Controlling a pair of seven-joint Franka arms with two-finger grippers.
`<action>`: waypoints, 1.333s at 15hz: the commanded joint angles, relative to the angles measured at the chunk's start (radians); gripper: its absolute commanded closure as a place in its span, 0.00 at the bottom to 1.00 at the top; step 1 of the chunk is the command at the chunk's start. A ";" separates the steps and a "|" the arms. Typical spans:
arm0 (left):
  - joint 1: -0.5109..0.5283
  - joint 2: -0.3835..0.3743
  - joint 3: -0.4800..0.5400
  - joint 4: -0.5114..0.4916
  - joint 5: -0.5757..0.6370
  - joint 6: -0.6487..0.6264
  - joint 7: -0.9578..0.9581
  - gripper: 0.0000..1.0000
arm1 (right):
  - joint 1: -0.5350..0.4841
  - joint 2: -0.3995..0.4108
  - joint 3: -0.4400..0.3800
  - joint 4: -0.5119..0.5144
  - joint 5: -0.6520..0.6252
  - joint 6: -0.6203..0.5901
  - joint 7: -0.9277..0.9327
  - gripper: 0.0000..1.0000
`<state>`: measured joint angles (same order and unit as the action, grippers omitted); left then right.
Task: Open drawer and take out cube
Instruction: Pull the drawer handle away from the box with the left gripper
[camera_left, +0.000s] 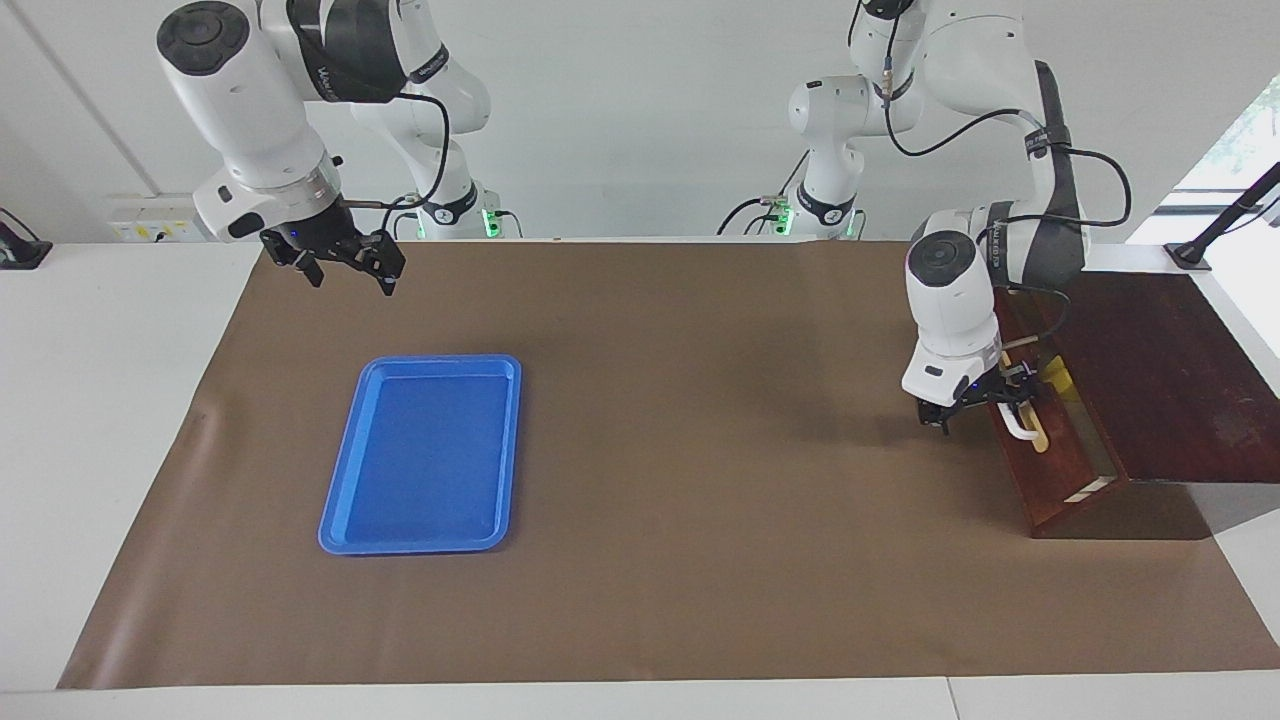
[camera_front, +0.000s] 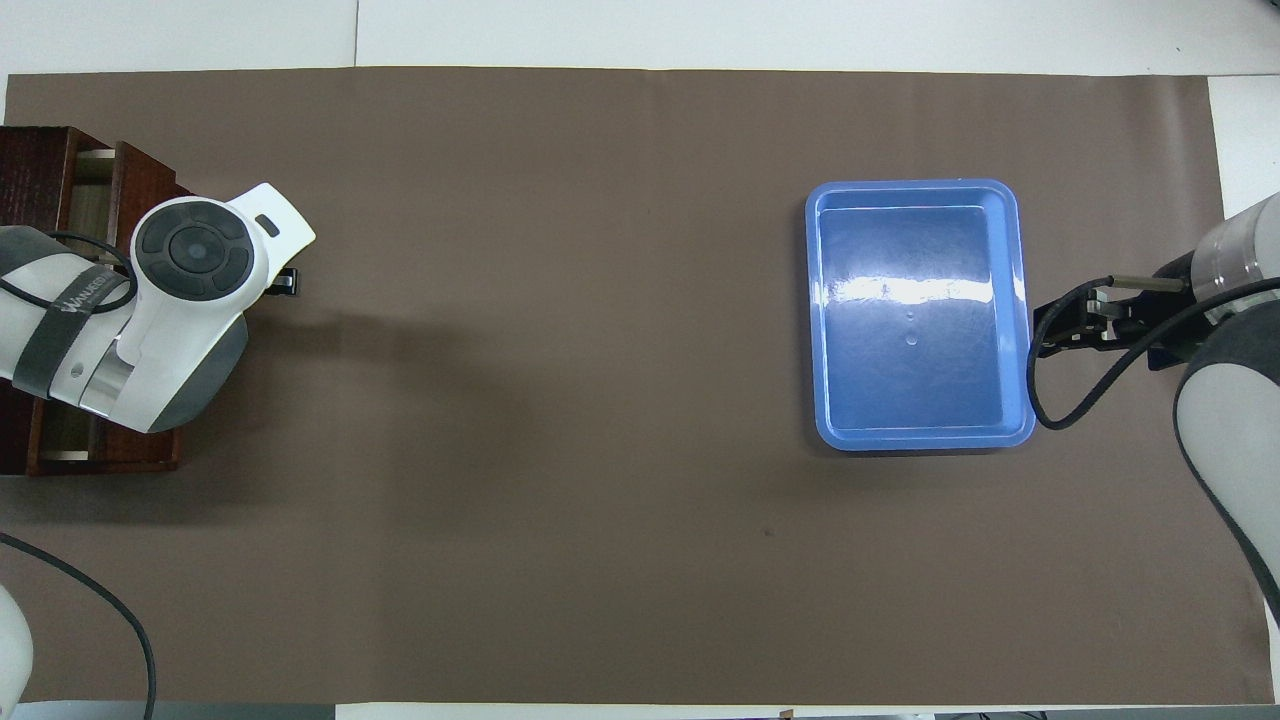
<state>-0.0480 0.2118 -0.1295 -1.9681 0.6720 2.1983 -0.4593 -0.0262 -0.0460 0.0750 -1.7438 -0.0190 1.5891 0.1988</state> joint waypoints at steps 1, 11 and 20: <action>-0.056 0.020 0.002 0.029 -0.080 -0.008 -0.027 0.00 | -0.021 -0.017 0.014 -0.011 0.005 -0.008 -0.015 0.00; -0.144 0.041 0.002 0.110 -0.206 -0.088 -0.078 0.00 | -0.021 -0.017 0.012 -0.011 0.005 -0.008 -0.015 0.00; -0.144 0.060 0.007 0.360 -0.349 -0.307 -0.084 0.00 | -0.043 -0.014 0.012 -0.011 0.007 0.009 0.007 0.00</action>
<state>-0.1788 0.2367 -0.1323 -1.7423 0.3935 1.9918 -0.5327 -0.0391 -0.0460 0.0737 -1.7438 -0.0190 1.5896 0.1991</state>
